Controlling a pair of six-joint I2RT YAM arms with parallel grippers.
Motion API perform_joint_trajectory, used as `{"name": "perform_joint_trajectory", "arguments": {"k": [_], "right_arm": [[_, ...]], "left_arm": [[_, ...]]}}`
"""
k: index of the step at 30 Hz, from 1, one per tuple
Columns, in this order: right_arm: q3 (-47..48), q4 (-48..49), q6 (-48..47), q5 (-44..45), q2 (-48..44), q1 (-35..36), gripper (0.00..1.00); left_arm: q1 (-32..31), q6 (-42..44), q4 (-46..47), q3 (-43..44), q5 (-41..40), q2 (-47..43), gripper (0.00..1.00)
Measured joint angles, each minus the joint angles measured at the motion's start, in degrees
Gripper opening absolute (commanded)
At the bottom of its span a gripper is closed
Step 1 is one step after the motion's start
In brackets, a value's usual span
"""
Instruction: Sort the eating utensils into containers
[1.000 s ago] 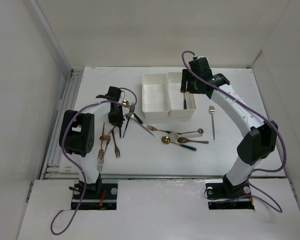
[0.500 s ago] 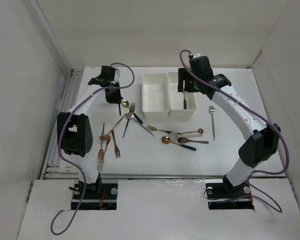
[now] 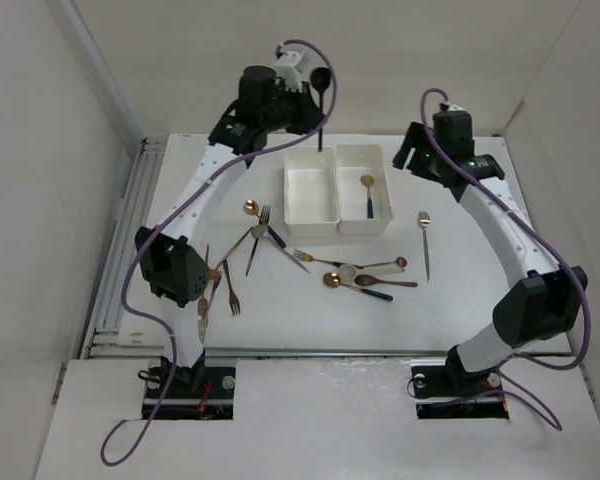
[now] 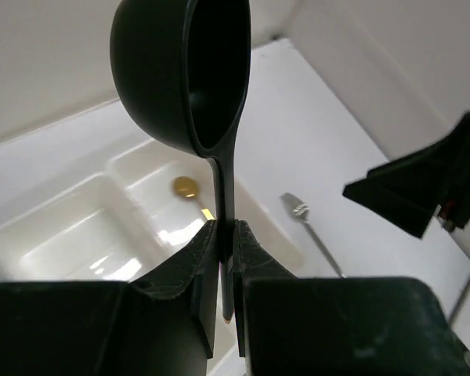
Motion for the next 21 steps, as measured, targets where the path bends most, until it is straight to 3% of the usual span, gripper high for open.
{"name": "perform_joint_trajectory", "arguments": {"k": [6, 12, 13, 16, 19, 21], "right_arm": [[-4.7, -2.2, 2.8, 2.7, -5.4, -7.6, 0.76], [-11.1, -5.8, 2.2, 2.5, -5.6, -12.1, 0.74], [-12.2, -6.5, 2.0, 2.5, -5.1, -12.7, 0.74], [-15.1, -8.5, 1.0, 2.3, -2.7, -13.2, 0.74], [-16.8, -9.8, -0.4, 1.6, 0.7, -13.2, 0.72], [-17.0, -10.4, -1.8, 1.4, 3.7, -13.2, 0.71]], "left_arm": [[-8.4, -5.2, 10.0, 0.0, 6.5, 10.8, 0.00], [-11.5, -9.9, 10.6, 2.4, 8.7, 24.2, 0.00], [-11.6, -10.3, 10.0, 2.4, 8.5, 25.5, 0.11], [-11.4, -10.4, 9.2, 0.7, 6.9, 26.7, 0.30], [-11.3, -10.1, 9.2, 0.2, 5.4, 26.5, 0.60], [-11.2, -9.9, 9.6, 0.2, 4.6, 26.1, 0.70]]}}
